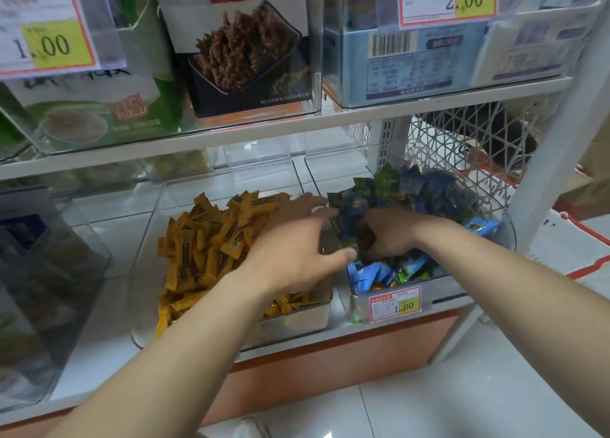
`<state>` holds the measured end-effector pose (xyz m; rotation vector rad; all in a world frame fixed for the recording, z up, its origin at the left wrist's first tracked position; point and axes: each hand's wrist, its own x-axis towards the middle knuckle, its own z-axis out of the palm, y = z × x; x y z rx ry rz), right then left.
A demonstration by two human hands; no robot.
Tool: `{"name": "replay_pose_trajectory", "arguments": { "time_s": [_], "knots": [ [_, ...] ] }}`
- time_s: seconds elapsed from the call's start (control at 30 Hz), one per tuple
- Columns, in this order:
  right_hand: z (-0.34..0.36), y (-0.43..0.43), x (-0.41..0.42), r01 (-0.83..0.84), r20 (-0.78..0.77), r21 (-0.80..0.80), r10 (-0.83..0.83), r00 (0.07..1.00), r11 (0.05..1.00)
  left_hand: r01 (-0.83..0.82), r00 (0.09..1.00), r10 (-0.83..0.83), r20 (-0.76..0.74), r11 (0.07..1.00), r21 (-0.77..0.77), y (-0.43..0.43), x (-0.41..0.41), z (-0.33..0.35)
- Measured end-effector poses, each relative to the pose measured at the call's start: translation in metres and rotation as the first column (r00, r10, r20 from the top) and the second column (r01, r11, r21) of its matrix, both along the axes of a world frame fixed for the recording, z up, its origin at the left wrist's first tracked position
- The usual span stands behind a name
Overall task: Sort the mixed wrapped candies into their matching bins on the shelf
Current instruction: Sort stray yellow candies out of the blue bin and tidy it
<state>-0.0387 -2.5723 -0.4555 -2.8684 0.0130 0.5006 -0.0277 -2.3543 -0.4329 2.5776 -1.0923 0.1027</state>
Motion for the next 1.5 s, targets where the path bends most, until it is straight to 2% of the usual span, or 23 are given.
{"name": "replay_pose_trajectory", "arguments": {
  "time_s": [0.2,0.37,0.5,0.77,0.9,1.0,1.2,1.27,1.37,1.5],
  "knots": [
    [-0.002,-0.009,0.007,-0.028,-0.088,0.047,0.032,0.996,0.998,0.051,0.995,-0.051,-0.082,0.999,-0.012,0.004,0.008,-0.006],
    [-0.013,-0.009,0.017,-0.089,-0.064,-0.07,0.085,0.994,0.994,0.091,0.993,-0.093,-0.071,0.995,-0.037,0.008,0.009,-0.005],
    [-0.019,-0.011,0.018,-0.068,-0.146,-0.078,0.056,0.988,0.995,0.094,0.992,-0.096,-0.081,0.995,-0.035,0.009,0.009,-0.005],
    [-0.021,-0.007,0.02,-0.08,-0.064,-0.061,0.076,0.995,0.995,0.107,0.991,-0.111,-0.076,0.993,-0.05,0.009,0.011,-0.005],
    [-0.006,-0.011,0.017,-0.038,0.052,0.171,0.03,0.998,0.984,0.102,0.991,-0.106,-0.083,0.994,-0.049,0.009,0.011,-0.005],
    [0.005,-0.018,0.013,-0.041,0.121,0.28,0.007,0.993,0.959,0.088,0.992,-0.091,-0.092,0.995,-0.044,0.008,0.012,-0.003],
    [0.021,-0.029,0.003,0.045,0.192,0.512,-0.166,0.967,0.858,0.082,0.988,-0.094,-0.121,0.992,-0.094,0.006,0.014,-0.004],
    [0.022,-0.033,0.001,0.108,0.185,0.578,-0.259,0.948,0.809,0.074,0.988,-0.09,-0.124,0.989,-0.128,0.005,0.013,-0.004],
    [0.025,-0.033,-0.003,0.133,0.15,0.717,-0.338,0.929,0.685,0.026,0.991,-0.052,-0.121,0.978,-0.206,0.002,0.012,-0.003],
    [0.034,-0.018,-0.01,0.025,0.155,0.818,-0.262,0.953,0.575,-0.061,0.997,0.045,-0.068,0.964,-0.258,-0.012,0.008,-0.003]
  ]
}}
